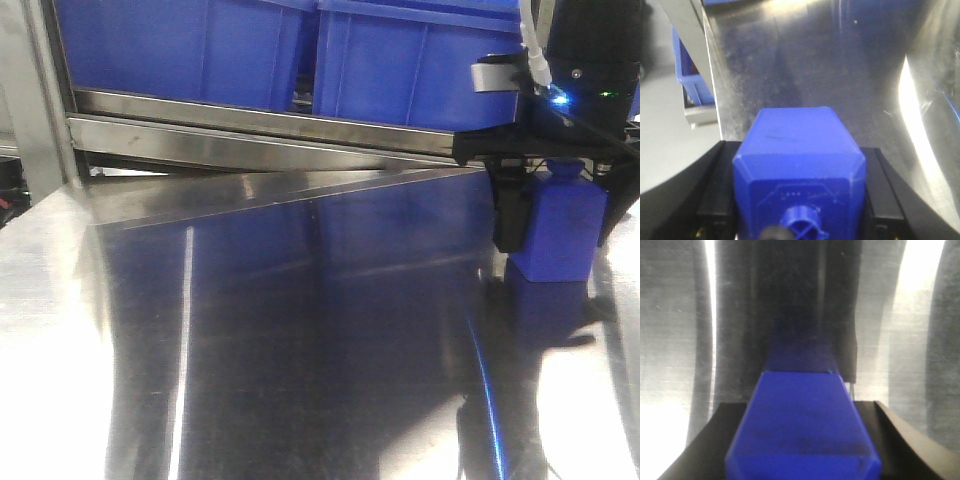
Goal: Pick and sort blue part to right shelf
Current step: 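Lift the blue part with the right gripper and retract both arms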
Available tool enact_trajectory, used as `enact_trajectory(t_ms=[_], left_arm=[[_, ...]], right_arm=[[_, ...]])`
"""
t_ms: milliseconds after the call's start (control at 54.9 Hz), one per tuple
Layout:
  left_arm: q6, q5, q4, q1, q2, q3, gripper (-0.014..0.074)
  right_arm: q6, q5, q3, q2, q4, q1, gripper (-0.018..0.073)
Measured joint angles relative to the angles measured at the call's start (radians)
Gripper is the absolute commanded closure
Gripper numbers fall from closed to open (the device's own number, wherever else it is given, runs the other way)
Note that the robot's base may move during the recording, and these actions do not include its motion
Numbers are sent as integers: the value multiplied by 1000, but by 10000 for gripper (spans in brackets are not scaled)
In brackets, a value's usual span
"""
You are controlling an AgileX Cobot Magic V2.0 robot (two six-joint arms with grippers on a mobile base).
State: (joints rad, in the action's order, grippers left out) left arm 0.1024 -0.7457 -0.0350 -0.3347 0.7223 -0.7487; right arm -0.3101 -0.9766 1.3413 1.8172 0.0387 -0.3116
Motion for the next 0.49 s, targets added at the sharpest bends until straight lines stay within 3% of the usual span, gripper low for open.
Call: enact_trajectory(t_ms=[237, 492], left_arm=[[0, 122, -38, 48, -203, 192, 261], [0, 174, -75, 115, -461, 305, 261]], right_arm=[[7, 20, -45, -86, 36, 0, 259], [61, 142, -227, -287, 42, 0, 259]])
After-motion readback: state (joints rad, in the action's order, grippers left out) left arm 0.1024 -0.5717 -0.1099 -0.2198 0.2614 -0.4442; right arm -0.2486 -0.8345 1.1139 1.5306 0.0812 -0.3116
